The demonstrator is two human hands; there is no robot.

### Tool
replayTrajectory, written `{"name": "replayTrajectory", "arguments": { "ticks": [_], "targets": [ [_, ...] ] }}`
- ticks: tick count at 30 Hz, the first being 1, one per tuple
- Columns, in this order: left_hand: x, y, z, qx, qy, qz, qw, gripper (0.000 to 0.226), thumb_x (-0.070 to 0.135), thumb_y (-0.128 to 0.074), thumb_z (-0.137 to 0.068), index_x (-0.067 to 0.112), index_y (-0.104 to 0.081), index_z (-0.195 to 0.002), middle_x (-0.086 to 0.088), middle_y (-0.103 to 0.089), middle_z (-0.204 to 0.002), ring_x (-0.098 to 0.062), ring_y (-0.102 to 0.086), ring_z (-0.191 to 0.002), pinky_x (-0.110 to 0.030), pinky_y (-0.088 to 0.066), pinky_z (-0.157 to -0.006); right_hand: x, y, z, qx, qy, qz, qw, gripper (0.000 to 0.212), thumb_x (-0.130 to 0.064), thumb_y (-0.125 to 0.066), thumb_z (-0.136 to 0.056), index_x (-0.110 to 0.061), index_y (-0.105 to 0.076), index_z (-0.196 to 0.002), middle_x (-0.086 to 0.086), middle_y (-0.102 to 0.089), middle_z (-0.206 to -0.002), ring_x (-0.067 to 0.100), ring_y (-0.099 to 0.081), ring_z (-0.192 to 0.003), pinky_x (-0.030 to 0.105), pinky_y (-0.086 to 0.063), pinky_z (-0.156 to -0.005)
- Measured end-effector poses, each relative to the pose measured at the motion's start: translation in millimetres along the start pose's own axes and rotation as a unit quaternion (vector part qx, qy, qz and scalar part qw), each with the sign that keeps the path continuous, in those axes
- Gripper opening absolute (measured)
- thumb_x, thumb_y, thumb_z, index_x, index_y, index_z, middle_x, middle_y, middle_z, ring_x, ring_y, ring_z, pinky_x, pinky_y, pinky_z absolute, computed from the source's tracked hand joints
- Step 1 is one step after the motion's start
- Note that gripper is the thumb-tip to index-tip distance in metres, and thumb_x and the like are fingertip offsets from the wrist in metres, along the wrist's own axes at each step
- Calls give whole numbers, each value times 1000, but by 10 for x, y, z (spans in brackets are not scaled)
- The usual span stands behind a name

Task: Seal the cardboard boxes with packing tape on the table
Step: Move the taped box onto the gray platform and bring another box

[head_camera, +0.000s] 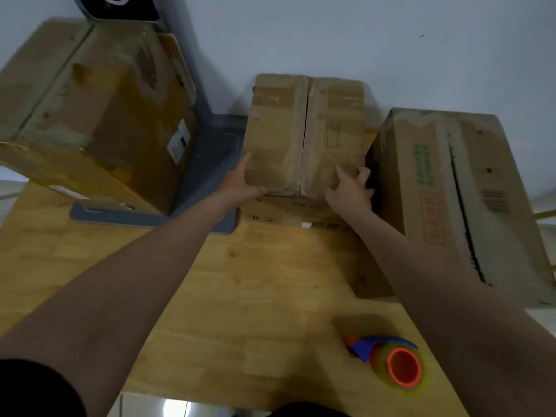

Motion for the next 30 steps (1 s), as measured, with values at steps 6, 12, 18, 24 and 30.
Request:
{"name": "replayTrajectory", "arguments": {
  "ticks": [6, 12, 18, 24, 30],
  "targets": [
    [-126, 3, 318, -4, 41, 31, 999, 93, 30, -79, -91, 42, -20, -161, -2, -13, -170, -31, -19, -154, -44, -42, -113, 72, -135, 404, 6, -10, -6, 1000, 56, -33, -57, -97, -35, -36, -148, 0, -2, -157, 48, -27, -132, 59, -43, -106],
    [-412, -99, 860, -36, 76, 3, 996, 83, 44, -75, -91, 47, -26, -158, -4, -2, -169, -37, -17, -153, -48, -39, -114, 267, -364, 1016, 18, -17, -12, 1000, 56, -33, -60, -97, -37, -38, -148, -2, -4, -157, 47, -28, -132, 59, -44, -105],
    [-851, -58, 1544, -54, 90, -18, 994, 85, 49, -73, -91, 52, -20, -158, -2, -2, -169, -38, -27, -149, -48, -46, -107, 372, -718, 1866, 25, -29, -8, 999, 59, -35, -62, -96, -38, -36, -148, -4, -5, -156, 45, -26, -132, 61, -42, -106],
    [-1399, 61, 2208, -91, 75, -25, 993, 83, 38, -72, -94, 51, -22, -158, -2, 1, -169, -37, -26, -149, -39, -41, -99, 427, -1152, 2817, 32, -39, 17, 999, 61, -38, -61, -96, -37, -34, -150, 2, -9, -156, 44, -30, -134, 54, -36, -110],
    [-1831, 239, 2714, -113, 83, -32, 990, 86, 35, -76, -93, 47, -23, -160, -1, 6, -168, -39, -20, -151, -47, -39, -113, 278, -1457, 3544, -5, -60, 26, 998, 62, -40, -60, -96, -37, -30, -151, 3, -5, -155, 45, -28, -133, 54, -36, -109]
  ]
}}
Point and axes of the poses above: each hand's wrist, its own z-axis away from the middle knuckle, its own y-axis out of the back of the hand, x = y × z, the point moved 4 cm from there along -z, towards the middle knuckle
